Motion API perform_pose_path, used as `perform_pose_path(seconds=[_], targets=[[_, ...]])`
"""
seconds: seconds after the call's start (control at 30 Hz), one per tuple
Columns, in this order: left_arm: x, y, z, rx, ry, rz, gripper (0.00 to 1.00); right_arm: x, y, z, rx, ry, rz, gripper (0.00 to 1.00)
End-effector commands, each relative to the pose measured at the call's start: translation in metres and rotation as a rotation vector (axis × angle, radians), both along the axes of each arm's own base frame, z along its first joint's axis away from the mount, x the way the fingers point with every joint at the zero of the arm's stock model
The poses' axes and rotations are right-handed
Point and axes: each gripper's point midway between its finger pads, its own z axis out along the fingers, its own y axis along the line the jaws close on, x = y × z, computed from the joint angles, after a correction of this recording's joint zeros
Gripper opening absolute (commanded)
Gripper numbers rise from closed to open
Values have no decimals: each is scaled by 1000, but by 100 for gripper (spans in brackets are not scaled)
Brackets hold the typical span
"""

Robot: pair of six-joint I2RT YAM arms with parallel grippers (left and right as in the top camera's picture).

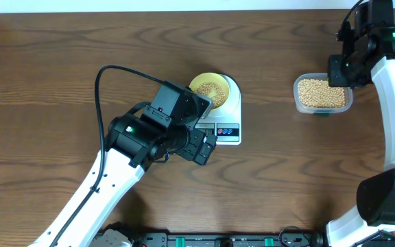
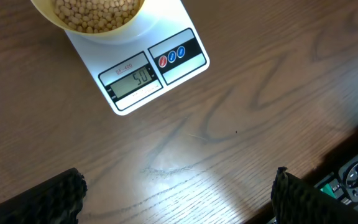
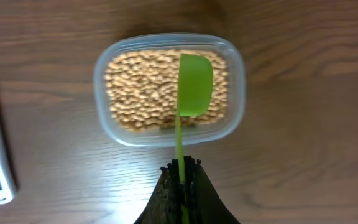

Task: Scoop item into bowl and weigh 50g on scale

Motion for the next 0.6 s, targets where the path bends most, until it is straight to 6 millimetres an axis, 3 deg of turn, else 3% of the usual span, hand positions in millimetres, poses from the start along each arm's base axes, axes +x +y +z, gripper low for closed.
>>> perform_pose_path(seconds=[0.0, 0.33, 0.57], targets=[[0, 0, 0, -7, 4, 1, 98, -3, -13, 6, -85, -7, -52, 1], [0, 0, 0, -7, 4, 1, 98, -12, -20, 11, -253, 27, -55, 1], [0, 0, 0, -7, 4, 1, 98, -16, 2, 12, -299, 41, 10, 1]])
